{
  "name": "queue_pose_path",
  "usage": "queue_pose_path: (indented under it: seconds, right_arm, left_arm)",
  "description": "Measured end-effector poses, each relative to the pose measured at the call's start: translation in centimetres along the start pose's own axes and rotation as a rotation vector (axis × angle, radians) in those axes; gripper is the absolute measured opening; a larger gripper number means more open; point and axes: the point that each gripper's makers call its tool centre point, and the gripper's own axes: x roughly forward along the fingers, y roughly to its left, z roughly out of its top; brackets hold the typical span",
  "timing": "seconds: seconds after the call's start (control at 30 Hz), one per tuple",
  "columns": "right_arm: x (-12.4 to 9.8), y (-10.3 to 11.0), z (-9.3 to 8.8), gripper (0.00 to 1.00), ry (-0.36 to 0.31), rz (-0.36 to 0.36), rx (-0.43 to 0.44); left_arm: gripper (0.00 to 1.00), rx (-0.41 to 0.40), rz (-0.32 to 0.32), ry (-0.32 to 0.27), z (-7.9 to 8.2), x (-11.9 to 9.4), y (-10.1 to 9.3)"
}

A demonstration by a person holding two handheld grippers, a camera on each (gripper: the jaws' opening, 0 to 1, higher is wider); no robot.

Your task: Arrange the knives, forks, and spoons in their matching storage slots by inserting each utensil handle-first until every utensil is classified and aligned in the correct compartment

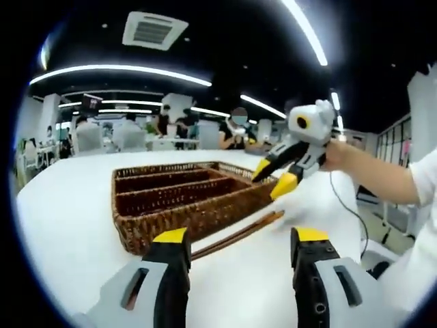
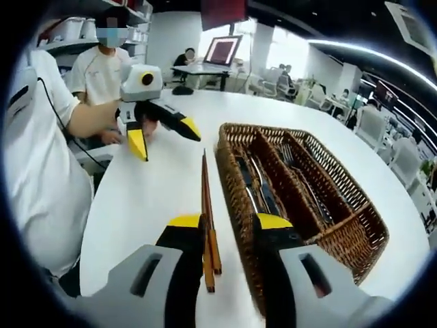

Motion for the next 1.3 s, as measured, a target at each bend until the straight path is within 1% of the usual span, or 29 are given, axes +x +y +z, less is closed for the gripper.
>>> queue_pose_path:
  seconds: [0.07,0.13,0.23,0.33,0.43,0.6,0.63,0.73,0.83,0.9,1.03,1.07,1.13,1.17,1.2,1.3]
  right_arm:
    - [-0.1,0.1,0.0,0.28,-0.003,-0.003,-0.004]
    - [-0.1,0.3,0.0,0.28,-0.008,-0.005,-0.009]
    - [-0.3,1.2,-0.2,0.27,-0.022,-0.002,-0.015]
    - [-0.5,2.3,0.1,0.26,-0.060,0.010,-0.037]
    - [-0.5,3.1,-0.1,0.26,-0.059,0.017,-0.055]
    - [-0.6,4.1,-0.2,0.24,-0.061,0.032,-0.069]
    - [-0.5,5.0,-0.4,0.23,-0.055,0.042,-0.089]
    - [-0.3,5.9,-0.8,0.21,-0.046,0.060,-0.099]
    - [0.1,6.9,-1.4,0.20,-0.017,0.086,-0.121]
    - [0.2,7.0,-1.5,0.20,-0.010,0.086,-0.128]
    - [0.5,8.2,-2.2,0.19,0.040,0.126,-0.151]
    - [0.6,8.5,-2.6,0.18,0.066,0.134,-0.151]
    - [0.7,8.6,-3.0,0.18,0.100,0.132,-0.159]
    - [0.7,8.7,-3.3,0.18,0.116,0.139,-0.156]
    - [0.8,8.7,-3.3,0.18,0.120,0.139,-0.156]
    - [0.9,8.5,-4.1,0.17,0.163,0.133,-0.139]
  left_arm:
    - [0.67,-0.006,0.000,-0.003,-0.2,-0.1,-0.2]
    - [0.68,-0.013,-0.001,-0.013,-0.3,-0.2,-0.6]
    - [0.70,-0.045,-0.002,-0.046,-0.6,-0.8,-1.5]
    - [0.72,-0.071,0.000,-0.069,-0.9,-1.5,-2.2]
    - [0.73,-0.078,-0.006,-0.080,-1.1,-1.7,-2.9]
    - [0.74,-0.078,-0.013,-0.077,-1.4,-1.8,-3.5]
    - [0.74,-0.083,-0.012,-0.089,-1.4,-1.9,-3.9]
    - [0.74,-0.087,-0.010,-0.094,-1.6,-2.0,-4.2]
    - [0.74,-0.088,-0.012,-0.097,-1.8,-2.1,-4.8]
    - [0.74,-0.092,-0.016,-0.101,-2.0,-2.2,-5.1]
    - [0.74,-0.102,-0.024,-0.118,-2.2,-2.6,-5.8]
    - [0.74,-0.108,-0.028,-0.120,-2.4,-2.6,-6.0]
    - [0.74,-0.105,-0.032,-0.117,-2.5,-2.6,-6.2]
    - [0.73,-0.109,-0.039,-0.130,-2.3,-2.7,-6.3]
    - [0.73,-0.108,-0.039,-0.130,-2.3,-2.7,-6.3]
    - [0.73,-0.109,-0.040,-0.130,-2.6,-2.8,-6.3]
